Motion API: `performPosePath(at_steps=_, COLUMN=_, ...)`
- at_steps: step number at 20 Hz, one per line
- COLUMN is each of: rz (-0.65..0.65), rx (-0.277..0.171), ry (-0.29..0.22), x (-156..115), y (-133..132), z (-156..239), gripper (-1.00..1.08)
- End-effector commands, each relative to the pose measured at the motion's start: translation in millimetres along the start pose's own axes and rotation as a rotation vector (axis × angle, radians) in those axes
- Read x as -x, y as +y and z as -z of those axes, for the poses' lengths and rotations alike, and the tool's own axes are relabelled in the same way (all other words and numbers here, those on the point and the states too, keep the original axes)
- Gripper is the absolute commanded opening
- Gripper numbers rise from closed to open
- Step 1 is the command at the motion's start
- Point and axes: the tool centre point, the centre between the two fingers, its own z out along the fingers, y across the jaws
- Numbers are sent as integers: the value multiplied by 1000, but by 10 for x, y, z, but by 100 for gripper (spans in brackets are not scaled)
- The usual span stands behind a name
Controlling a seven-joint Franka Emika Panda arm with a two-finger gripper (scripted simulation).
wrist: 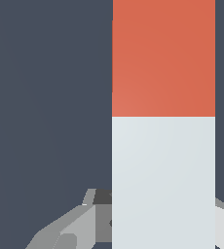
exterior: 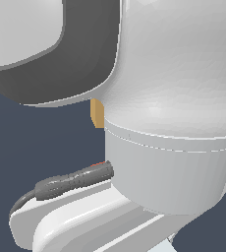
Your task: Insert the peg into the horizontal hole in a box.
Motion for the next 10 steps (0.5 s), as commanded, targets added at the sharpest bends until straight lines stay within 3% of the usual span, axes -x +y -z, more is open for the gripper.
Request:
performPosePath(at_steps=1, rz=0, rx=0, ry=-1, x=4, y=1, z=2, gripper=-100)
performPosePath(at_steps=10, rz=-5, rx=0, ry=0, x=-106, y=40, z=26, gripper=-100)
